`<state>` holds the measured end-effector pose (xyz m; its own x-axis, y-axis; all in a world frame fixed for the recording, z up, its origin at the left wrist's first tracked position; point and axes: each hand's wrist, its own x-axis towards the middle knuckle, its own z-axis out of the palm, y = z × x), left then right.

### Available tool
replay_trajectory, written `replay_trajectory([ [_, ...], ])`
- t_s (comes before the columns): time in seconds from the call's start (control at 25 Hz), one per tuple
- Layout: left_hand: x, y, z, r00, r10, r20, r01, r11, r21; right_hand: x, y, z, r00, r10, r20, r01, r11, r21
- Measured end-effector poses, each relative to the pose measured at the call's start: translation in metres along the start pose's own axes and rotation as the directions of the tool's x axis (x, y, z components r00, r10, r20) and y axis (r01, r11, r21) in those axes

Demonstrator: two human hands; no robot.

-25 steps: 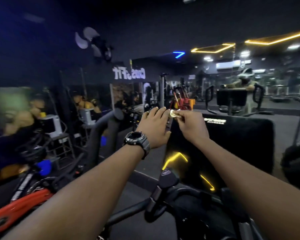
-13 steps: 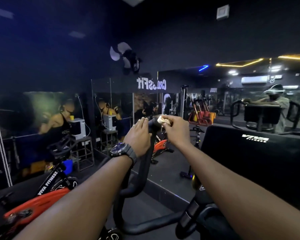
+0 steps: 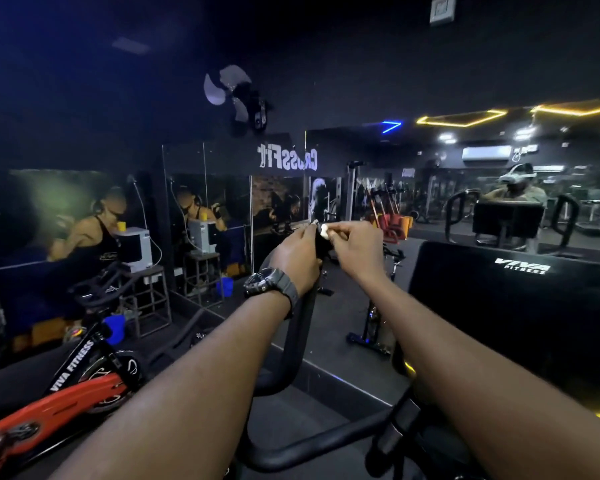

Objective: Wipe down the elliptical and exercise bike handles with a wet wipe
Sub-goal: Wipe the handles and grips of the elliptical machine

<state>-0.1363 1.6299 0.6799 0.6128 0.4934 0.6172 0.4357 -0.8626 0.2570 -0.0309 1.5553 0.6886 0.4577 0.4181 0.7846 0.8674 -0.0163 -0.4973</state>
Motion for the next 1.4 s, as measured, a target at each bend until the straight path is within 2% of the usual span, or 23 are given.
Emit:
replay_trajectory([
  [0.08,0.001,-0.001,0.001,1.000,0.010,-0.007,-0.010,1.000,0.003,0.023,-0.008,0.002,0.995,0.095,-0.006,-0.095,0.994,0.058],
  [0.16,0.000,-0.004,0.000,1.000,0.021,-0.011,-0.021,1.000,0.005,0.016,-0.009,0.007,0.993,0.106,-0.047,-0.104,0.993,0.053],
  [0.36,0.001,-0.009,0.003,1.000,0.017,-0.024,-0.017,1.000,0.006,-0.021,-0.006,0.007,0.998,-0.035,-0.051,0.037,0.999,0.023],
  [0.44,0.001,-0.006,0.003,1.000,0.002,-0.025,-0.002,1.000,0.010,-0.017,-0.006,0.009,0.997,0.029,-0.075,-0.022,0.995,0.093],
  [0.56,0.000,0.002,0.000,0.999,-0.018,-0.031,0.019,0.999,0.029,-0.018,0.003,0.016,0.962,0.239,-0.128,-0.188,0.929,0.318],
  [0.68,0.001,0.002,-0.006,0.999,-0.014,-0.030,0.016,0.998,0.058,-0.001,0.009,0.019,0.951,0.292,-0.103,-0.243,0.910,0.337],
  [0.8,0.001,0.004,-0.003,0.999,-0.028,-0.038,0.031,0.996,0.088,0.006,0.013,0.017,0.964,0.251,-0.089,-0.214,0.929,0.303],
  [0.96,0.002,0.005,0.002,0.998,-0.032,-0.061,0.038,0.995,0.094,-0.017,0.014,0.010,0.995,0.077,-0.061,-0.062,0.973,0.224],
  [1.12,0.003,0.007,0.001,0.997,-0.048,-0.062,0.053,0.995,0.086,0.026,0.009,0.006,0.988,0.157,-0.012,-0.151,0.969,0.194],
  [1.32,0.001,0.008,-0.001,0.994,-0.054,-0.092,0.063,0.994,0.092,-0.017,0.019,0.006,1.000,0.011,-0.018,-0.007,0.984,0.180],
  [1.4,0.000,0.010,-0.001,0.993,-0.066,-0.098,0.074,0.994,0.078,-0.005,0.018,0.005,0.999,0.018,-0.030,-0.012,0.983,0.186],
])
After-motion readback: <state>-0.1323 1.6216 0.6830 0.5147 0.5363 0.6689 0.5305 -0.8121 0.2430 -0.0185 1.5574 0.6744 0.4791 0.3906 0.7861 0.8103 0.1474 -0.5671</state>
